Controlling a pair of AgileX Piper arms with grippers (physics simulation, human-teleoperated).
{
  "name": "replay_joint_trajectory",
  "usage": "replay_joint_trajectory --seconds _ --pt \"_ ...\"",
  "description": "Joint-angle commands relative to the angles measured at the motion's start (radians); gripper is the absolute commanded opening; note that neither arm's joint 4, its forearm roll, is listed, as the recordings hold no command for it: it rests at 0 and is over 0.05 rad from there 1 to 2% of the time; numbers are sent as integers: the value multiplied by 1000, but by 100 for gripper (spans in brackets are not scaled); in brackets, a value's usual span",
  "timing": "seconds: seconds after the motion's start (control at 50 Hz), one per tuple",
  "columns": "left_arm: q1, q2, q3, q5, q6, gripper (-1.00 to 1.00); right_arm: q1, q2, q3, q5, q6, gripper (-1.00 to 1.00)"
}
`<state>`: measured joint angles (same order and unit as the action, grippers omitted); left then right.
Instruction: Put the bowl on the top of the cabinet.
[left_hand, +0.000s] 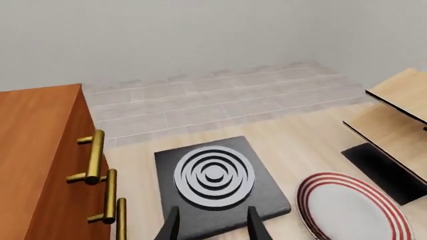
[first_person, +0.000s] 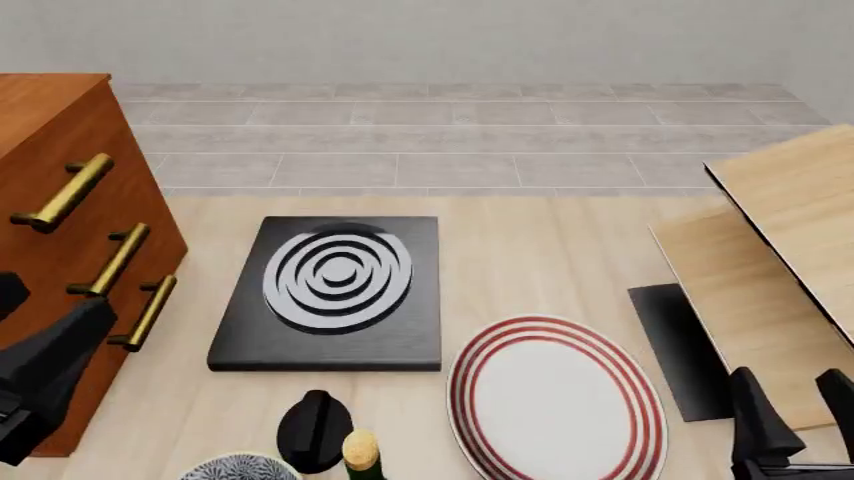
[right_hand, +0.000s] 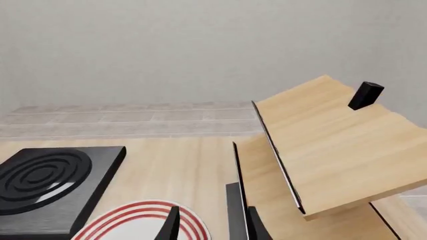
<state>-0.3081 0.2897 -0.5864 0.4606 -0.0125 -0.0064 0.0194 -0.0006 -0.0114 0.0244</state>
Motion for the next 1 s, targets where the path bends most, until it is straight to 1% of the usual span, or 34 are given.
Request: replay_joint_trajectory --seconds 0.02,0.08,0.14,0.2,0.24,0.4,0.44,0.52,0.62,0.76,0.86,0.96,0.98,1.0 --pt "-13 72 -90 153 3 100 1 7 0 -5 0 100" --pt "-42 74 -94 187 22 100 2 10 0 -8 0 100" --pt "-70 83 -77 211 -1 100 2 8 0 -6 3 100" --pt "-66 79 -58 225 7 100 1 1 0 0 5 100" --pt "-80 83 -49 239 -4 100 0 -2 0 2 6 100" --pt "-75 71 -38 296 8 100 -1 -6 0 6 10 100" --pt "-78 73 -35 315 -4 100 -1 -7 -1 7 10 100" --pt "-85 59 -16 341 -3 100 -1 -5 -1 6 12 100" --pt "-92 50 8 355 -10 100 0 -5 -1 6 12 100" --pt "-124 59 7 388 -29 100 2 -8 -2 8 8 100" --pt "-128 56 16 412 -41 100 2 -8 -1 7 9 100" --pt "-136 48 26 435 -29 100 4 -4 -1 4 7 100" --pt "-121 45 29 442 -17 100 4 -4 -1 5 7 100" --pt "-127 45 29 448 -17 100 4 -5 -1 5 5 100"
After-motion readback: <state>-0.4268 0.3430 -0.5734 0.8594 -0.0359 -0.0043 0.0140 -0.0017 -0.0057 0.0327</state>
